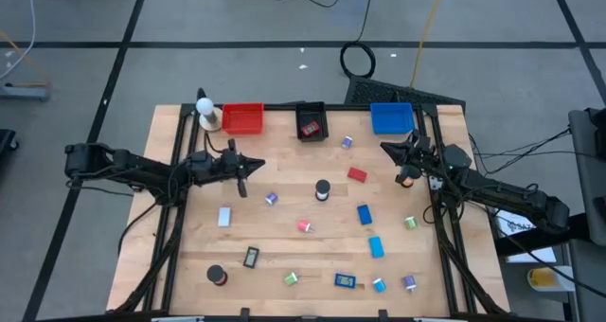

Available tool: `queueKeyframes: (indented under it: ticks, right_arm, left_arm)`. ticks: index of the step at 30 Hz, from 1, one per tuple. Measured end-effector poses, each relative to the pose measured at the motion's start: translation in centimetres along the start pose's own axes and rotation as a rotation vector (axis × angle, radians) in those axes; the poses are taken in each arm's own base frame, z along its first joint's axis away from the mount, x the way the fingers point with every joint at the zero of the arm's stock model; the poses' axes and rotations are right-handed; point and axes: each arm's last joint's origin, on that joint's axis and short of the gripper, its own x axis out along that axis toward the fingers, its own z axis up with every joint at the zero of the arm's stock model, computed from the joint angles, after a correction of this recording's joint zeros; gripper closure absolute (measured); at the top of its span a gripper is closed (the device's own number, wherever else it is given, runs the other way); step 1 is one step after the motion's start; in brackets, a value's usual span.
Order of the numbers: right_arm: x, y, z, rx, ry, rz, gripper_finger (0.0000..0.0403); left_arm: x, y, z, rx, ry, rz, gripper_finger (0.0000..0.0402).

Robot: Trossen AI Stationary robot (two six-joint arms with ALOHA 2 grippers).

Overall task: Pick & Place Office items
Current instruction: Put the orange hourglass into the blue bin

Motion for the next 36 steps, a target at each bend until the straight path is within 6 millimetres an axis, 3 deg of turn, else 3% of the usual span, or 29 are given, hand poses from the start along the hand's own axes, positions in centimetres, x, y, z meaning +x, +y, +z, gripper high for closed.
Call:
queueKeyframes:
  ticks: [8, 20, 22, 27, 36]
  right_arm:
    - [0.0, 0.0, 0.1, -0.007, -0.014, -0.011, 0.0399]
    - [-0.3, 0.5, 2.7, 0.010, -0.265, 0.036, 0.0399]
    - [0.3, 0.5, 2.3, 0.027, -0.107, 0.032, 0.0402]
    - [2.4, 1.3, 5.5, 0.006, 0.244, -0.167, 0.0402]
    - [5.6, 3.2, 5.2, -0.019, 0.832, -0.359, 0.0402]
  left_arm:
    - [0.0, -0.1, 0.0, -0.003, -0.002, -0.050, 0.0376]
    - [0.0, -0.4, 0.0, 0.020, -0.002, -0.105, 0.0376]
    - [0.0, -0.4, 0.0, 0.020, -0.002, -0.102, 0.0376]
    - [0.0, -0.4, 0.0, 0.005, -0.001, -0.102, 0.0376]
    - [0.0, -0.4, -0.1, -0.002, 0.005, -0.102, 0.0376]
